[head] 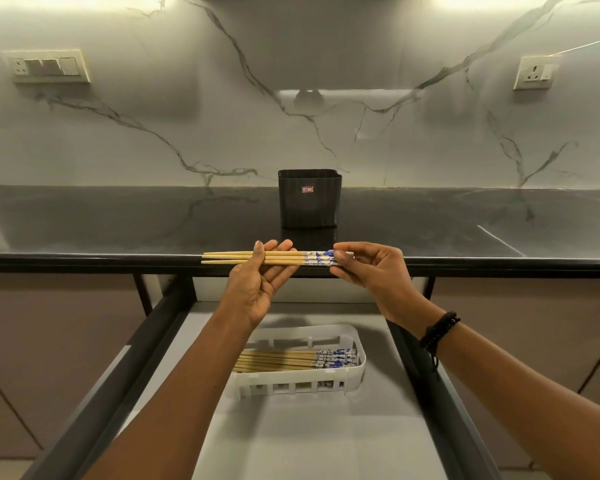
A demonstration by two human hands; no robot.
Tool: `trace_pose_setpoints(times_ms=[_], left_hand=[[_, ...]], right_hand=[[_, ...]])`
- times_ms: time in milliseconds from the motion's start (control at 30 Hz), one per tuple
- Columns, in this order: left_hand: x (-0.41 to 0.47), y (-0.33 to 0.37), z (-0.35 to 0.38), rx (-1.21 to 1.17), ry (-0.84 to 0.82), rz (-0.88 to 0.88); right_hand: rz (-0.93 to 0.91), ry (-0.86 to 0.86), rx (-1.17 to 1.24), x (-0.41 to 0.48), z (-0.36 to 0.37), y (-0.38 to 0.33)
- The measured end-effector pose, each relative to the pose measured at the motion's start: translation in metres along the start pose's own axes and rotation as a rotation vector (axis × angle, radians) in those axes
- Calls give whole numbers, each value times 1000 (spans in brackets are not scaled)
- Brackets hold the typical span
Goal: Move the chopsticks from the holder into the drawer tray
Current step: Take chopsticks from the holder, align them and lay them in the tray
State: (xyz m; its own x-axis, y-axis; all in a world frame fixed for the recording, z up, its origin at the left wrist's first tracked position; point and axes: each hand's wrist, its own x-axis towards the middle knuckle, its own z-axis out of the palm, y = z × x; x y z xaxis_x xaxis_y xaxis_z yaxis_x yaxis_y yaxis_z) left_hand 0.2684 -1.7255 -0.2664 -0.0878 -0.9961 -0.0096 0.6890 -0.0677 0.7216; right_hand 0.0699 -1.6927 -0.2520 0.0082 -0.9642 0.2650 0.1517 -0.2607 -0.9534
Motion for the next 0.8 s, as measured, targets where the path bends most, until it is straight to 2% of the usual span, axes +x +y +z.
trace_pose_setpoints(times_ms=[233, 433, 800], left_hand=[[1, 2, -1, 20, 32, 0], [1, 1, -2, 35, 9, -22], [3, 1, -3, 66, 38, 1]], right_hand=[[154, -7, 87, 3, -14, -3], [130, -40, 18, 5, -13, 2], [255, -66, 116, 5, -15, 4]])
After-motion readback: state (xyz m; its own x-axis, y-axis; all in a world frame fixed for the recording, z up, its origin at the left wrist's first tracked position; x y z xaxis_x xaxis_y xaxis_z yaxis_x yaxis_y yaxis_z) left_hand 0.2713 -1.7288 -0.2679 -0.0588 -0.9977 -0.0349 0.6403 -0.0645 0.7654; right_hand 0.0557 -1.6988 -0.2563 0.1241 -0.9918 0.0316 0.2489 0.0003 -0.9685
